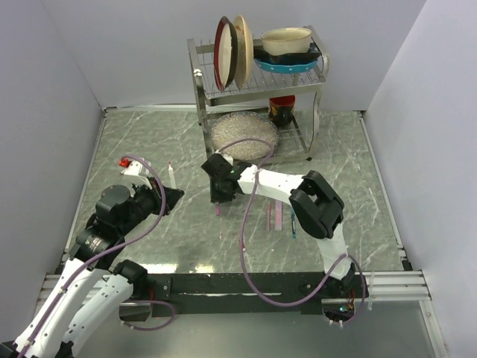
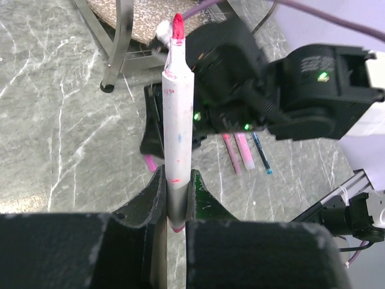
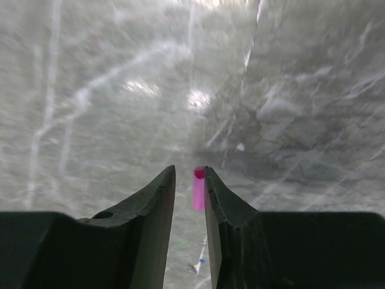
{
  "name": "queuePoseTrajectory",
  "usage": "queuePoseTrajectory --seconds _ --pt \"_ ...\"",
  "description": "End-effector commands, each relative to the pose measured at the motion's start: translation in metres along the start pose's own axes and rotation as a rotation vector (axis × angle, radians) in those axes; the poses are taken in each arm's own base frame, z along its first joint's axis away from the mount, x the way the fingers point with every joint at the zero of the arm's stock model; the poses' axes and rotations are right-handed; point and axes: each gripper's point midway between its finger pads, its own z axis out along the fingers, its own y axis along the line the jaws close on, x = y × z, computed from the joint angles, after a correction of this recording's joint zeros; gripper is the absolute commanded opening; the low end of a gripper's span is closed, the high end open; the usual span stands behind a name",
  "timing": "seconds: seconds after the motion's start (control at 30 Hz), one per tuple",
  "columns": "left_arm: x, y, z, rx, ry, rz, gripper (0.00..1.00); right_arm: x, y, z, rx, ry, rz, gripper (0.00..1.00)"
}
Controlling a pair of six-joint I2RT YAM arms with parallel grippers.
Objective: Insert the pens into the pen caps
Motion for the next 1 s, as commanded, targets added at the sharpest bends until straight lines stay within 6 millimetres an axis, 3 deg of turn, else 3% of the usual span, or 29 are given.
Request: queuePoseTrajectory --seconds 0.0,0.37,0.67,0.97 --pt "-0.008 0.0 -0.003 -0.001 -0.039 0.014 0.01 0.002 0.0 -0.005 0.046 0.003 -0.045 0.31" --pt "-0.009 0.0 -0.004 0.0 -0.044 0.011 0.01 0.005 0.016 -0.023 0.036 -0.031 -0.097 0.3" --pt "-0.01 0.0 -0.005 -0.003 -0.052 0.011 0.01 0.012 0.033 -0.019 -0.016 -0.014 -0.111 0.25" --pt "-0.01 0.002 -0.005 -0.011 -0.053 0.008 0.01 0.034 0.017 -0.005 0.013 0.044 -0.108 0.19"
